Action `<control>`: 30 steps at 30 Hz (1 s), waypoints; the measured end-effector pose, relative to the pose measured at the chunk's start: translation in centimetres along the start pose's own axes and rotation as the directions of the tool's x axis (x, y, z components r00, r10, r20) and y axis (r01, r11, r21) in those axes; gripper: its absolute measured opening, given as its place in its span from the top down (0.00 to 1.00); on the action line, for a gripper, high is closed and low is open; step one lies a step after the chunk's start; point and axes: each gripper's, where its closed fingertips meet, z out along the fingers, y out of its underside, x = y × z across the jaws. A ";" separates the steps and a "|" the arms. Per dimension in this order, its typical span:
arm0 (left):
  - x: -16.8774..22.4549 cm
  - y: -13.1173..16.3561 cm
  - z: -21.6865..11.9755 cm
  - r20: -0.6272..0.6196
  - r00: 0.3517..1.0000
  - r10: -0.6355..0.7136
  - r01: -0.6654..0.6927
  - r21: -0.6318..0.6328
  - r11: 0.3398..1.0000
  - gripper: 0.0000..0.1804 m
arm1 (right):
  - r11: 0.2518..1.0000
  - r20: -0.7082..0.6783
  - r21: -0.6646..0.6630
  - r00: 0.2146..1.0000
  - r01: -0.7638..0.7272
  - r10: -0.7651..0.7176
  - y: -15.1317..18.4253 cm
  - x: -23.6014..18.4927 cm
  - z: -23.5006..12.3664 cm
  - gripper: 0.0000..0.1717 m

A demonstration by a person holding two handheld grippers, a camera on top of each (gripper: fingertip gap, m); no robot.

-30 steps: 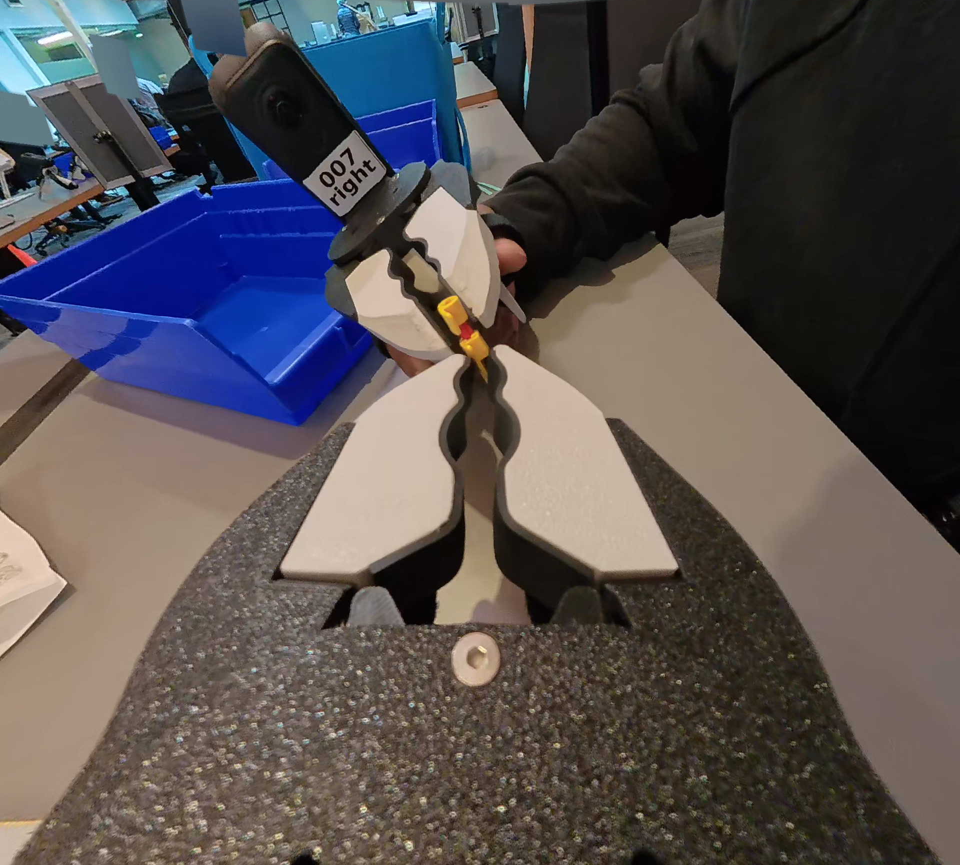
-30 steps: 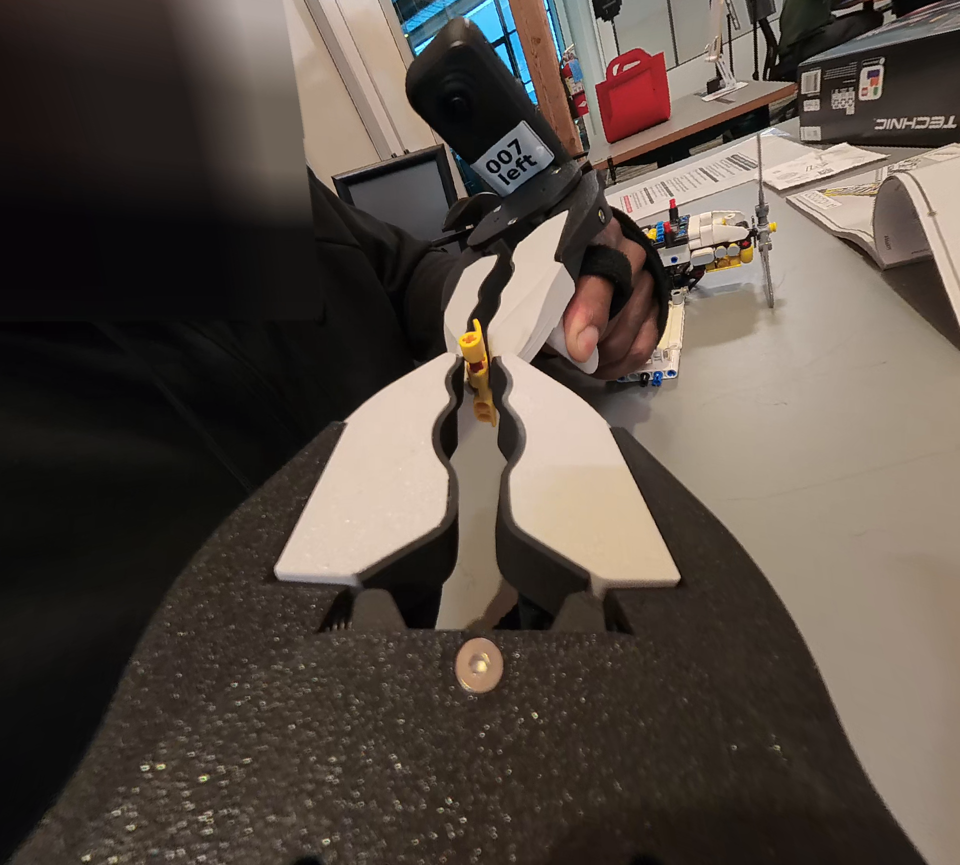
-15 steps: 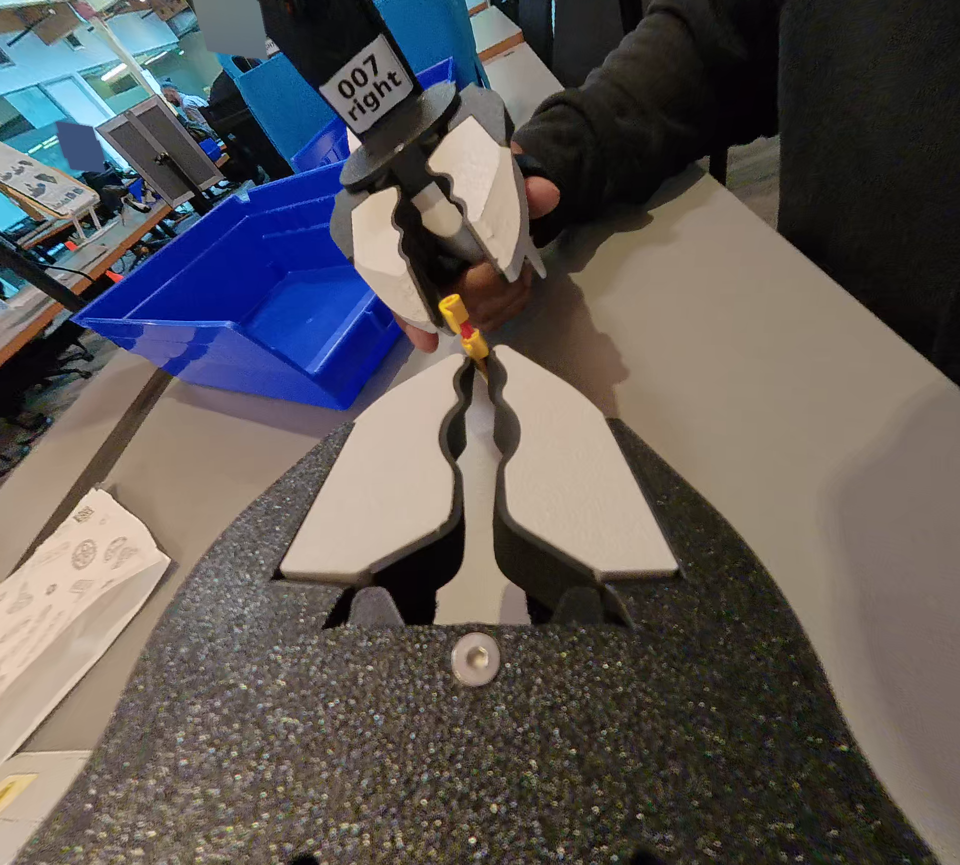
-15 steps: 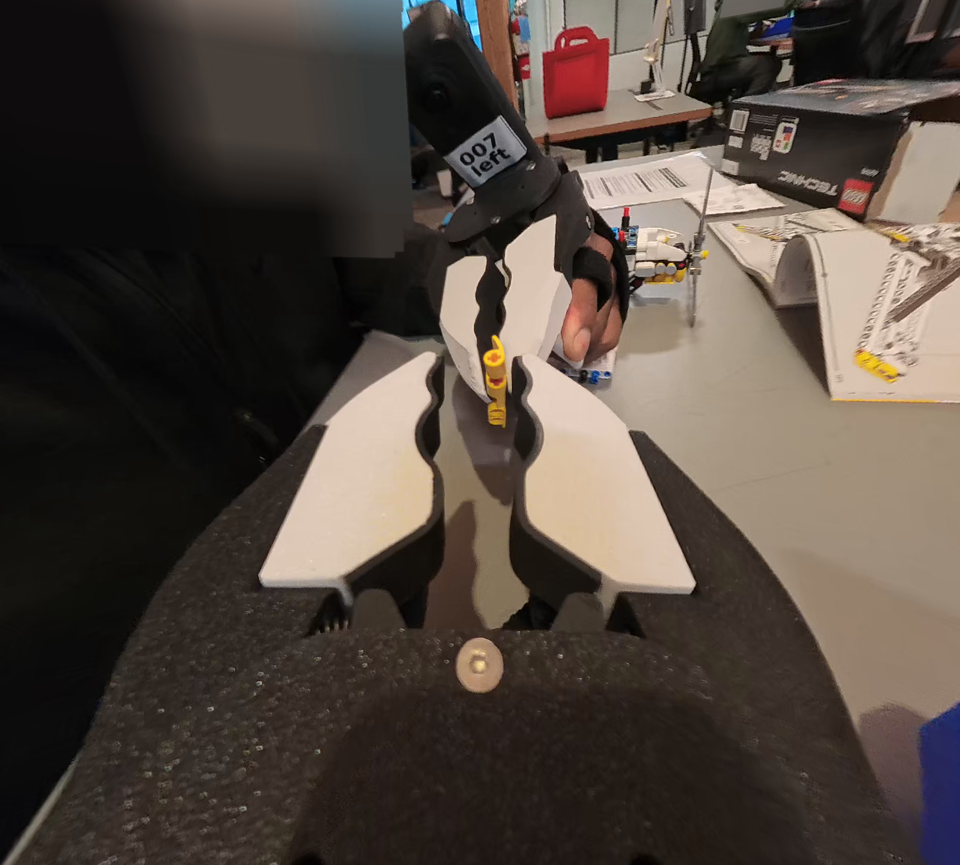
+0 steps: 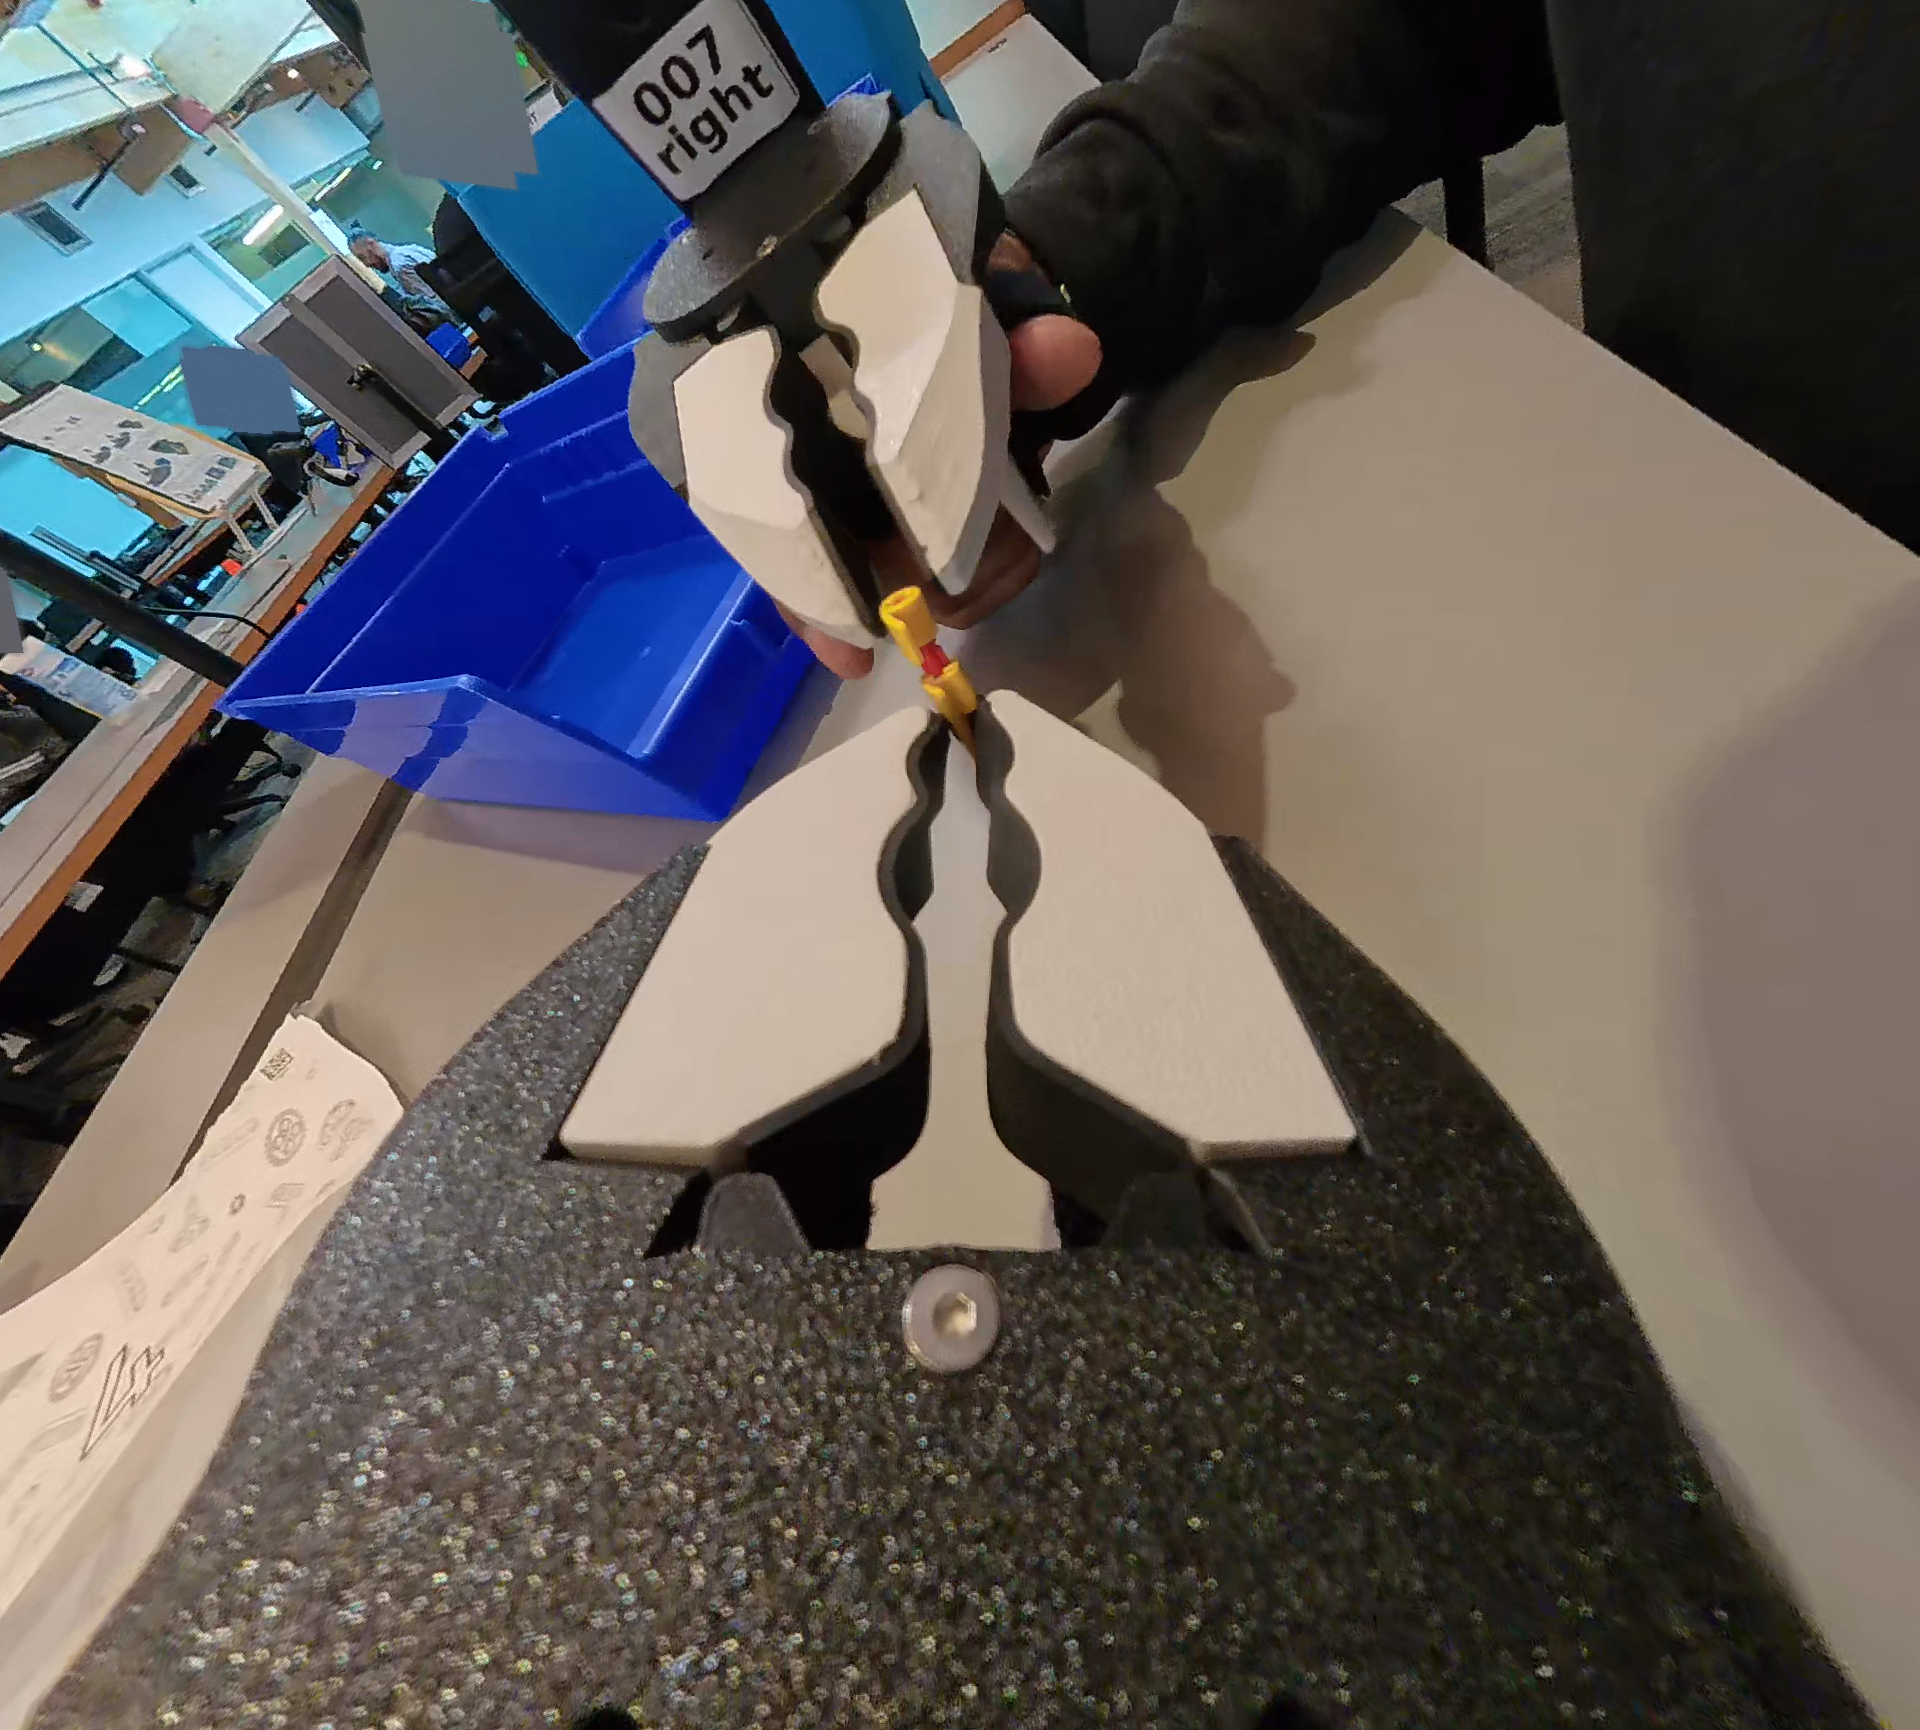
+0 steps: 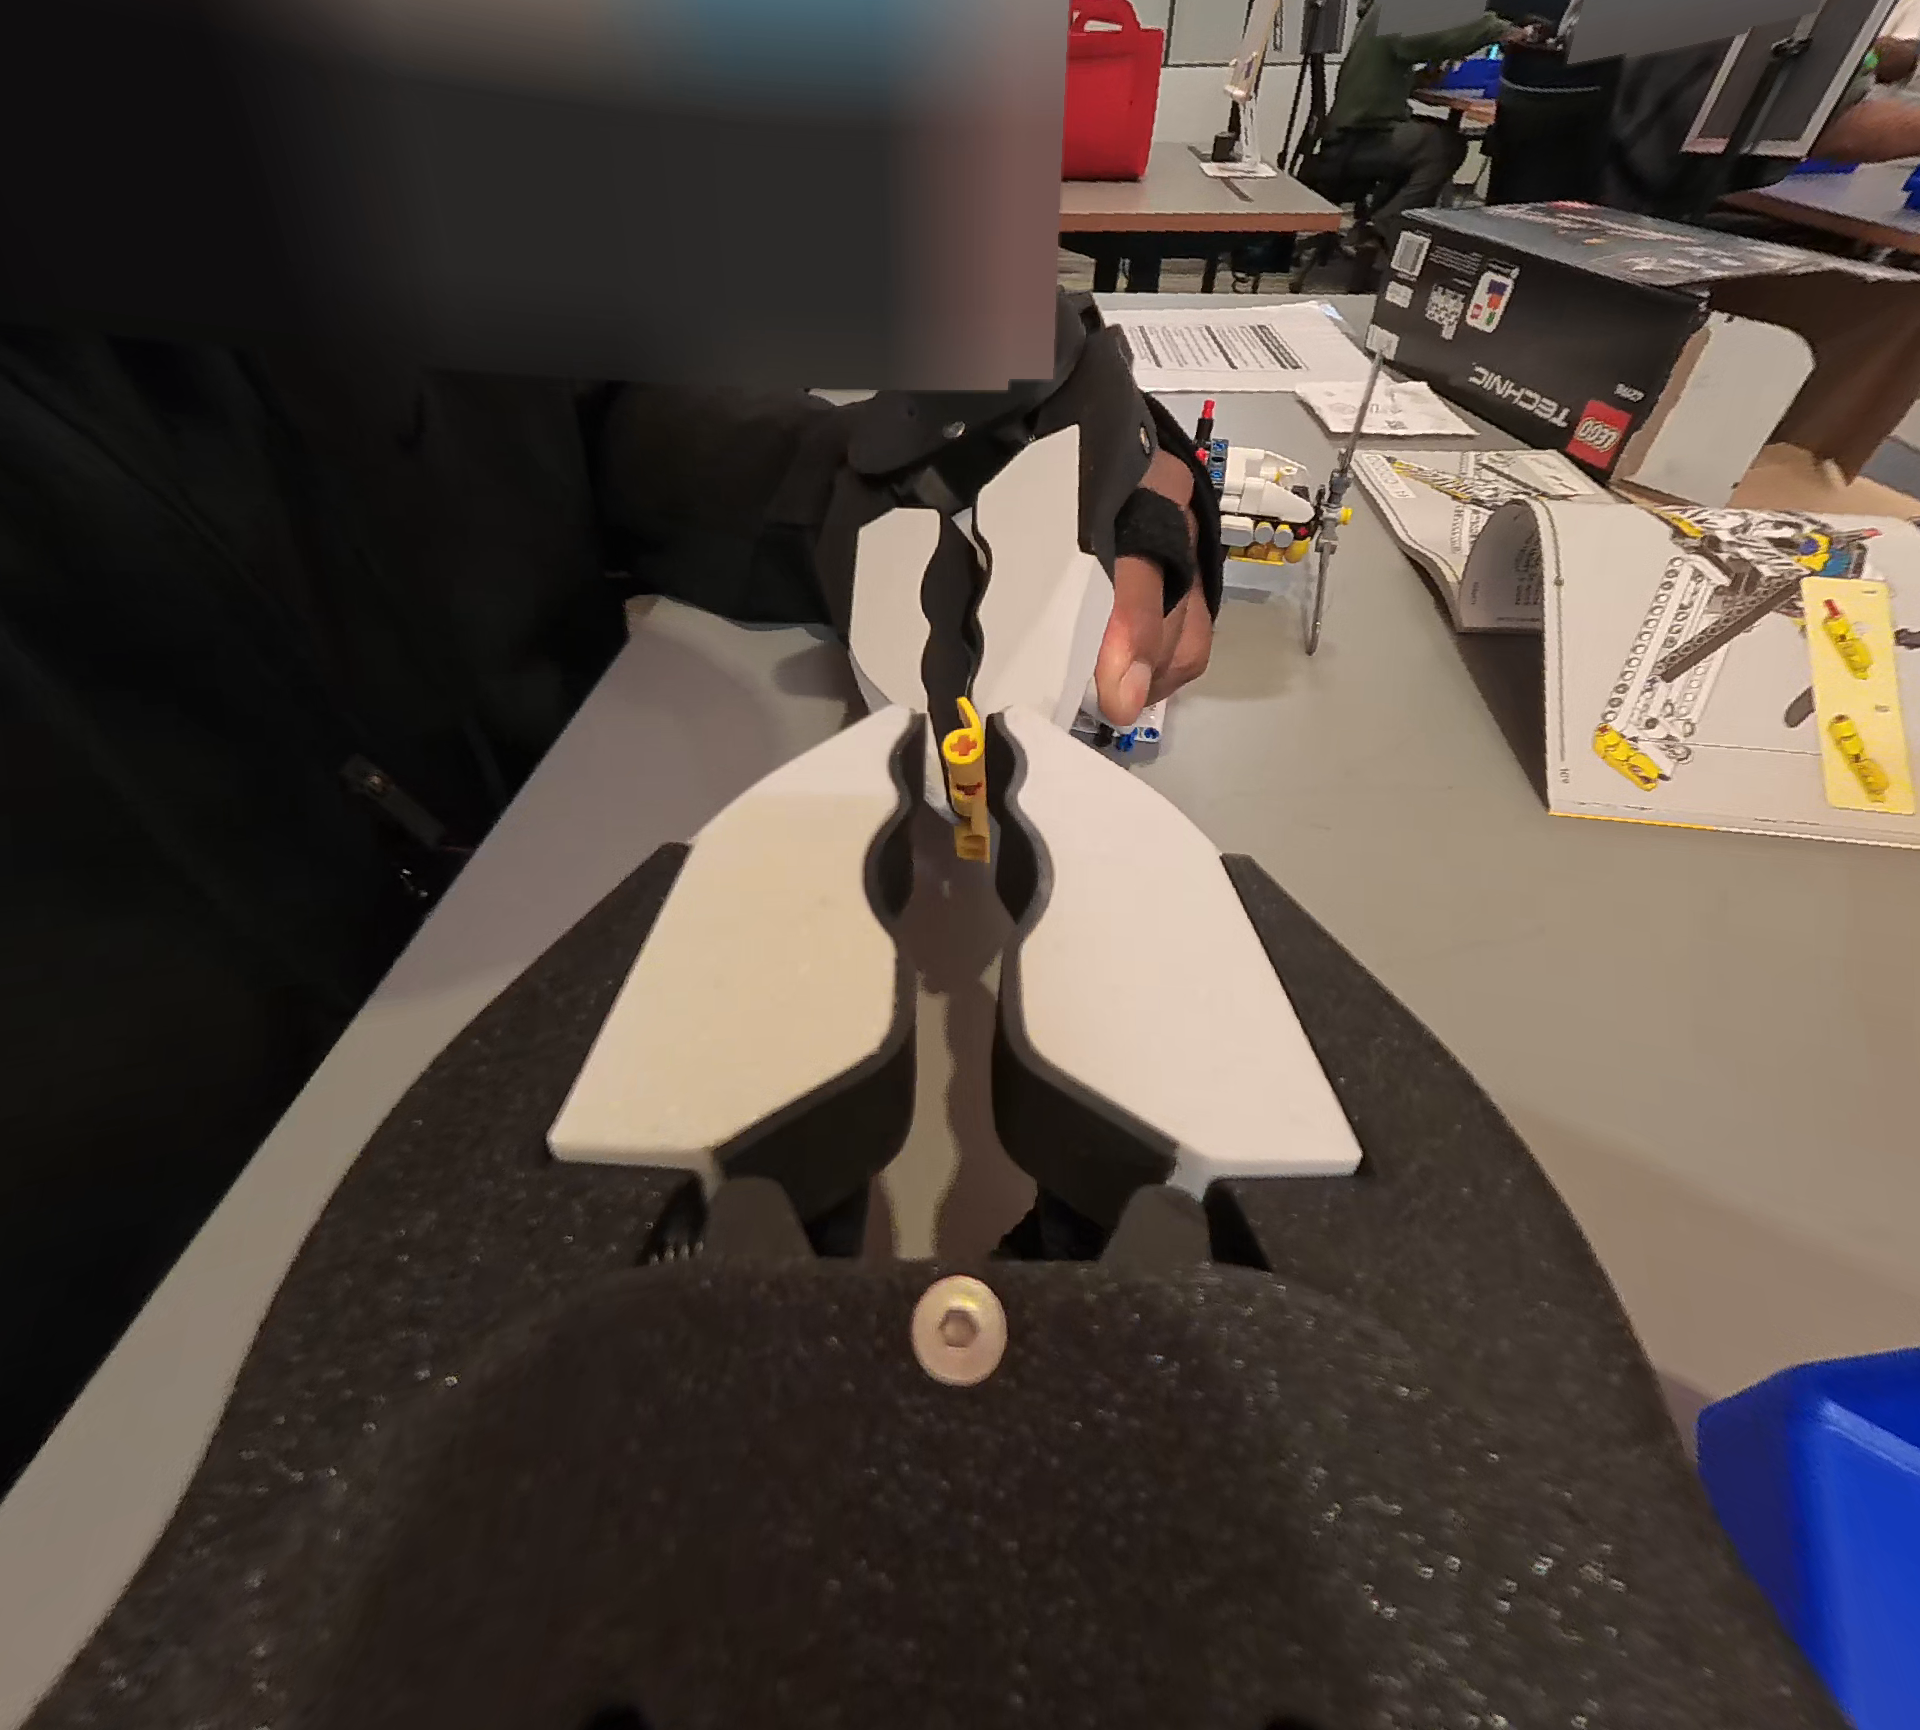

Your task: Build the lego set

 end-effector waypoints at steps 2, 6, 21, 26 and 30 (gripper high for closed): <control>0.1 0.0 0.0 -0.002 1.000 0.011 -0.011 0.001 1.000 0.97 | 1.000 -0.007 -0.005 1.000 0.012 -0.012 0.0 0.0 0.0 0.96; 0.2 -0.3 0.0 0.001 1.000 0.014 -0.014 0.020 1.000 0.97 | 1.000 0.007 0.003 1.000 0.019 -0.019 0.0 -0.2 0.0 0.96; 0.7 -1.3 -0.2 -0.072 0.994 -0.079 0.087 0.106 0.991 0.98 | 0.957 0.216 0.138 0.951 -0.255 0.222 -0.6 -0.6 -0.1 0.97; 0.3 -1.3 -0.2 -0.068 0.990 -0.121 0.128 0.114 0.985 0.98 | 0.940 0.226 0.157 0.938 -0.302 0.264 -1.0 -0.2 -0.3 0.97; 0.2 -1.4 -0.4 -0.058 0.992 -0.111 0.117 0.116 0.986 0.98 | 0.930 0.244 0.164 0.927 -0.329 0.285 -1.2 -0.1 -0.1 0.96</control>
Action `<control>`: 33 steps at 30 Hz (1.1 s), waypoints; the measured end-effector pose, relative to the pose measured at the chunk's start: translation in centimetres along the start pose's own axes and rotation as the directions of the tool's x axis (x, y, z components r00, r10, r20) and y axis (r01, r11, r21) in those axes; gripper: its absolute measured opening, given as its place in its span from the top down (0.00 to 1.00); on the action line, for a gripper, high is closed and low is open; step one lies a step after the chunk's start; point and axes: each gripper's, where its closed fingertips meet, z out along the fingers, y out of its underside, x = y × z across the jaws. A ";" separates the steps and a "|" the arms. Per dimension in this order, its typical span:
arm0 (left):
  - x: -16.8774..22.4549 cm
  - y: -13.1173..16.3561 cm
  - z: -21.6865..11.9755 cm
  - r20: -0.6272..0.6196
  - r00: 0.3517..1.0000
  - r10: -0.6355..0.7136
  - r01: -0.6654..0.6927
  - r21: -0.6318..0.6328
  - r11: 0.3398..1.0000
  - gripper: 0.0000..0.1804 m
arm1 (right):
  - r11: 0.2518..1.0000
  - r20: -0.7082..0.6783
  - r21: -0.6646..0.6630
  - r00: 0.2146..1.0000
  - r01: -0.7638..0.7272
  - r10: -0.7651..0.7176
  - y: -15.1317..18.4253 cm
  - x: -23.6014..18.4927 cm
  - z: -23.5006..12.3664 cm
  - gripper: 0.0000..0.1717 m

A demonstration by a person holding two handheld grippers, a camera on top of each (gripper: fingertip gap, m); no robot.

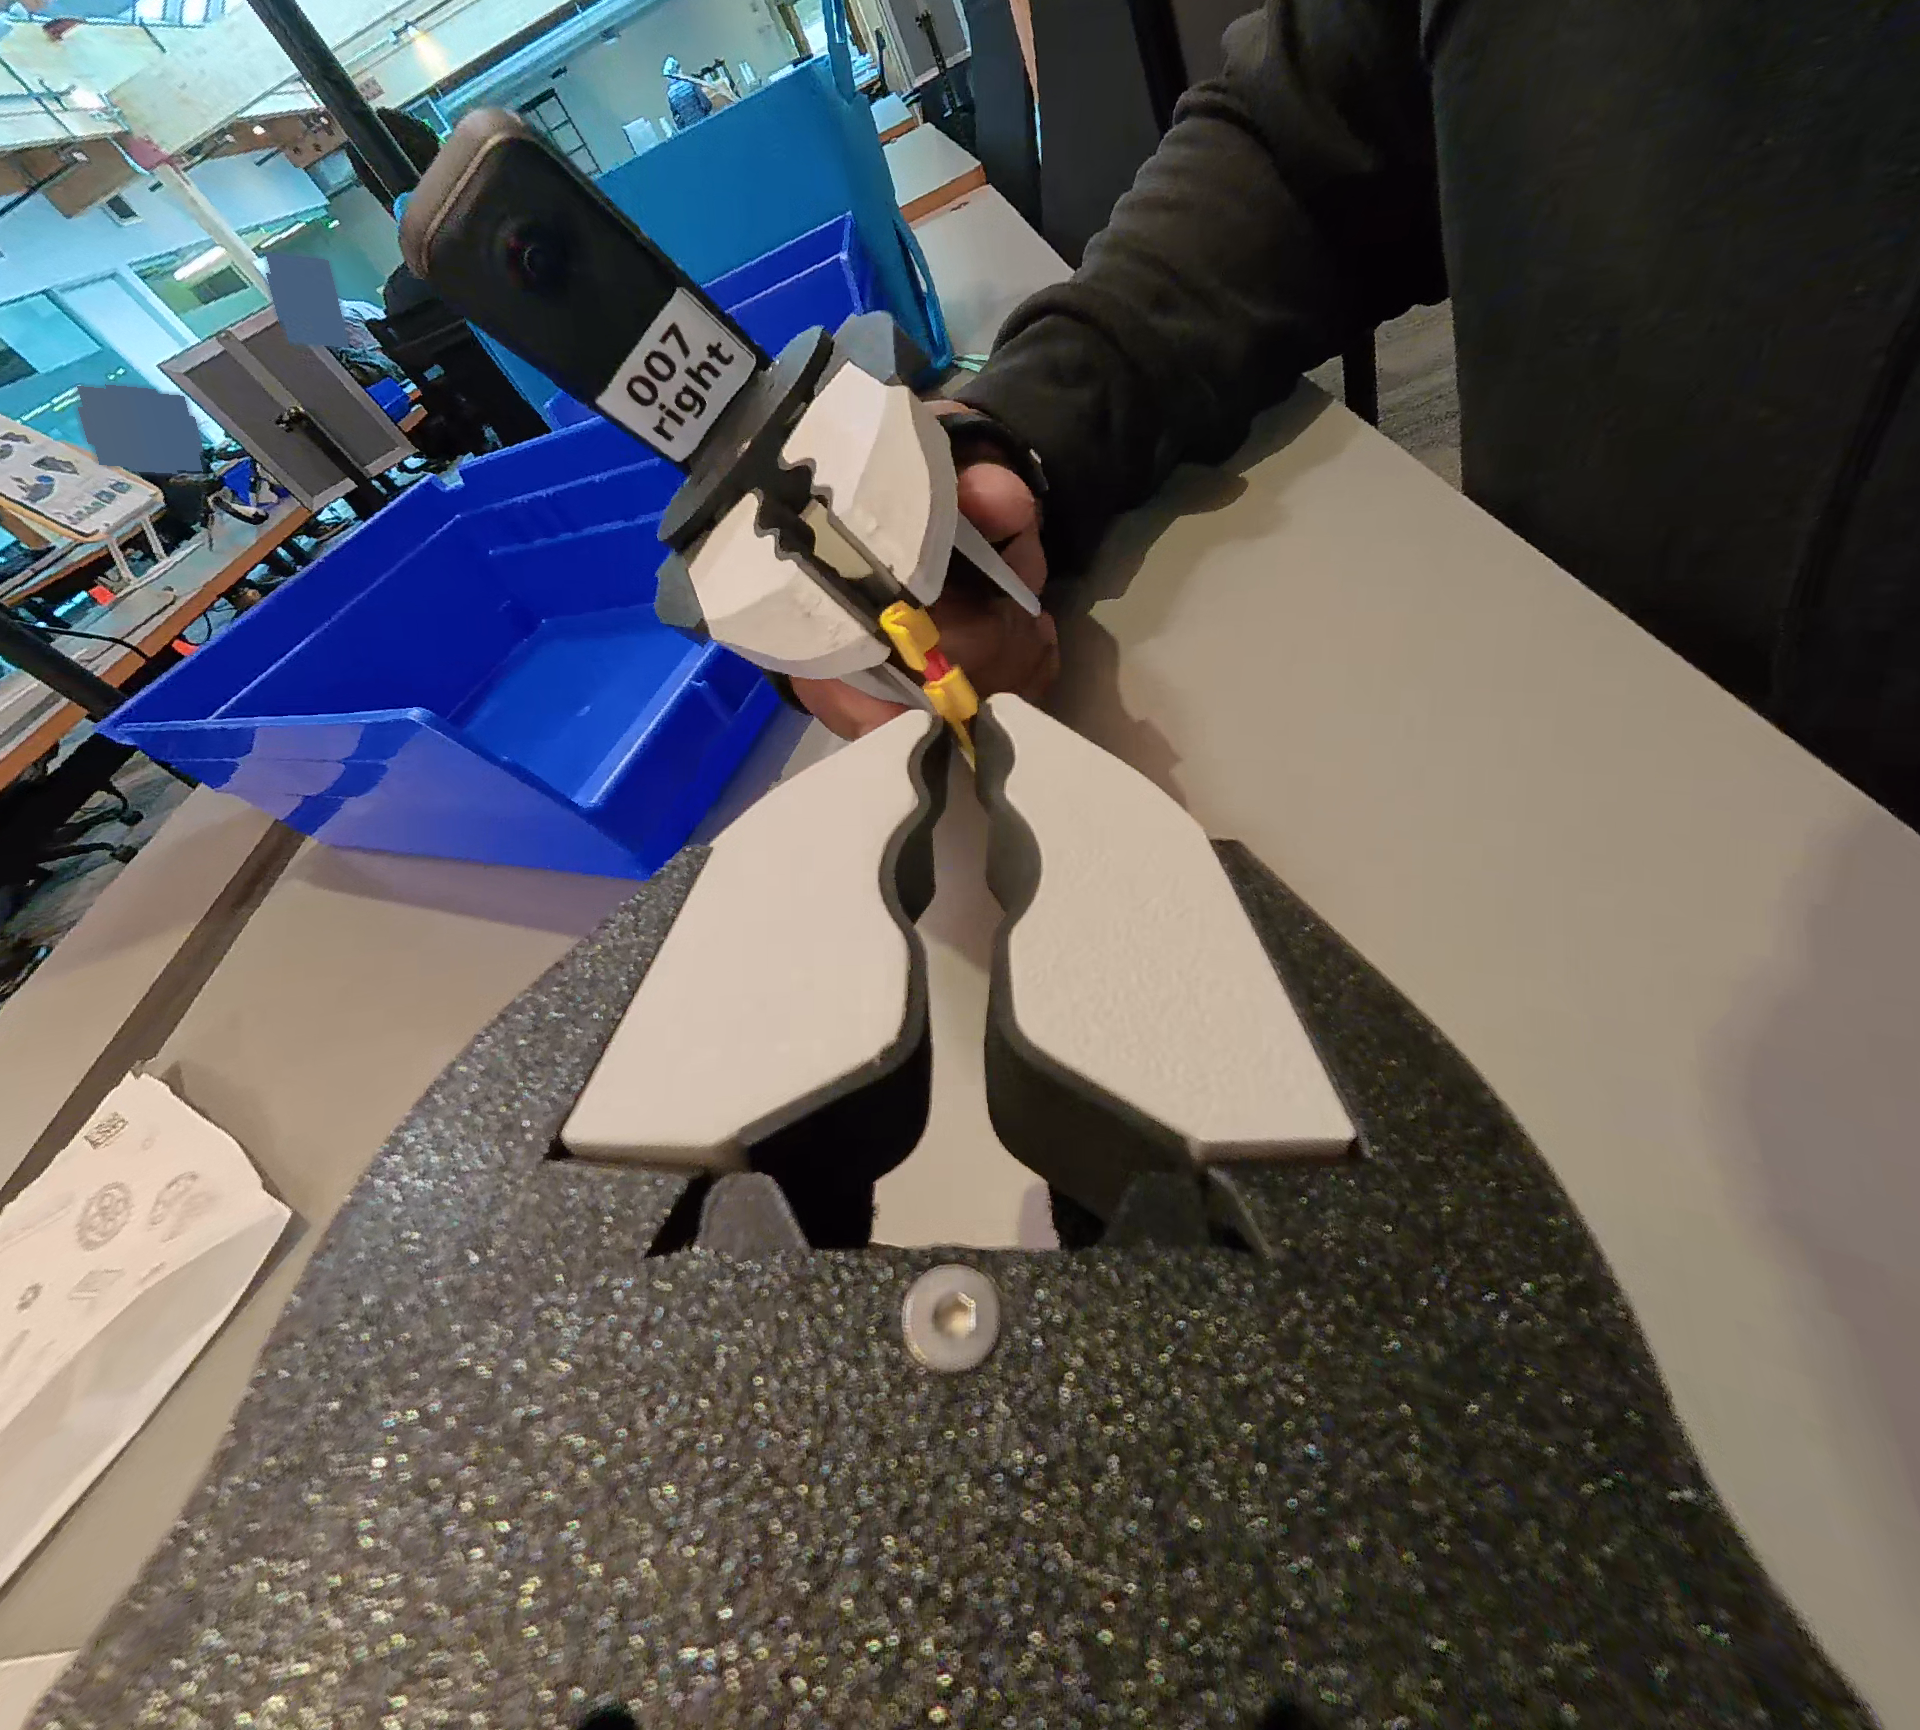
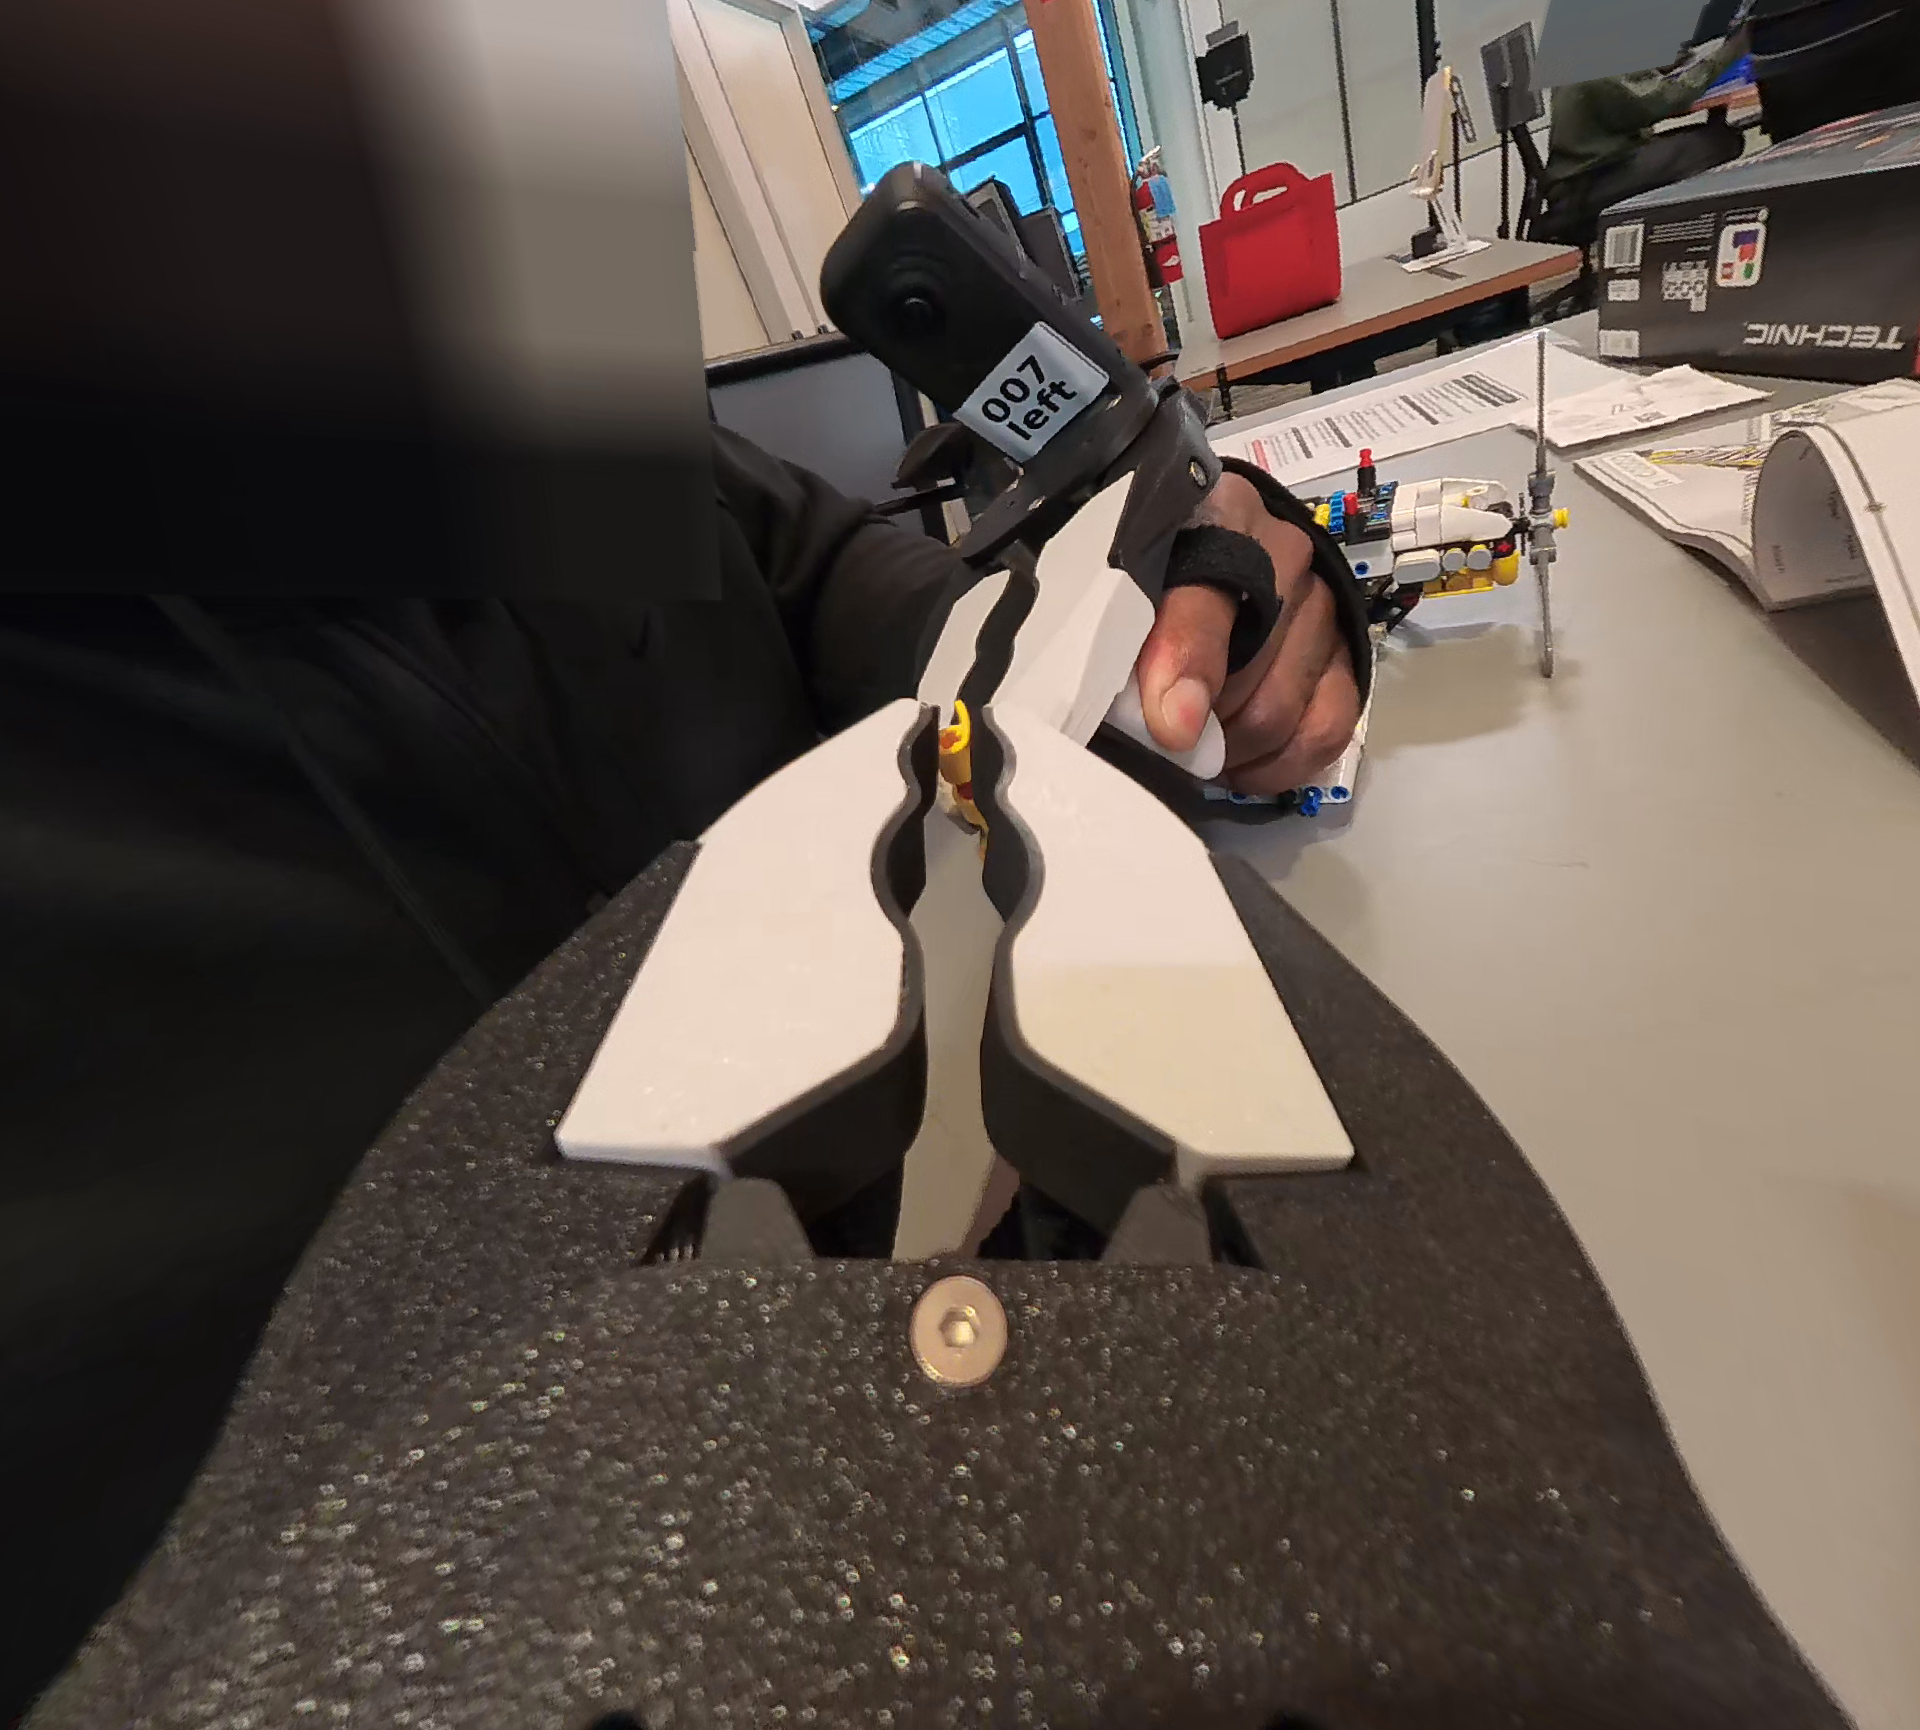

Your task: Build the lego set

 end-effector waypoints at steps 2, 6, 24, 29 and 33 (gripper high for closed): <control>0.0 -0.1 0.0 0.004 1.000 0.010 -0.010 0.001 1.000 0.98 | 1.000 0.005 0.003 1.000 -0.006 0.006 0.0 0.0 0.1 0.96; 0.0 -0.2 -0.1 0.008 1.000 0.021 -0.021 0.004 1.000 0.98 | 0.999 0.020 0.012 0.999 -0.032 0.032 -0.1 -0.1 0.0 0.96; -1.9 0.1 0.2 0.025 0.956 -0.291 0.291 0.008 0.957 0.97 | 0.987 -0.375 0.030 0.917 0.157 -0.134 -1.4 5.1 -1.9 0.88; -3.5 -0.1 -0.7 0.004 0.866 -0.501 0.499 0.071 0.864 0.98 | 0.878 -0.463 -0.163 0.751 0.450 -0.471 -1.5 5.0 -2.6 0.83; -3.6 -0.6 -1.0 -0.046 0.814 -0.579 0.580 0.106 0.807 0.98 | 0.816 -0.459 -0.220 0.682 0.534 -0.570 -1.6 4.6 -2.1 0.81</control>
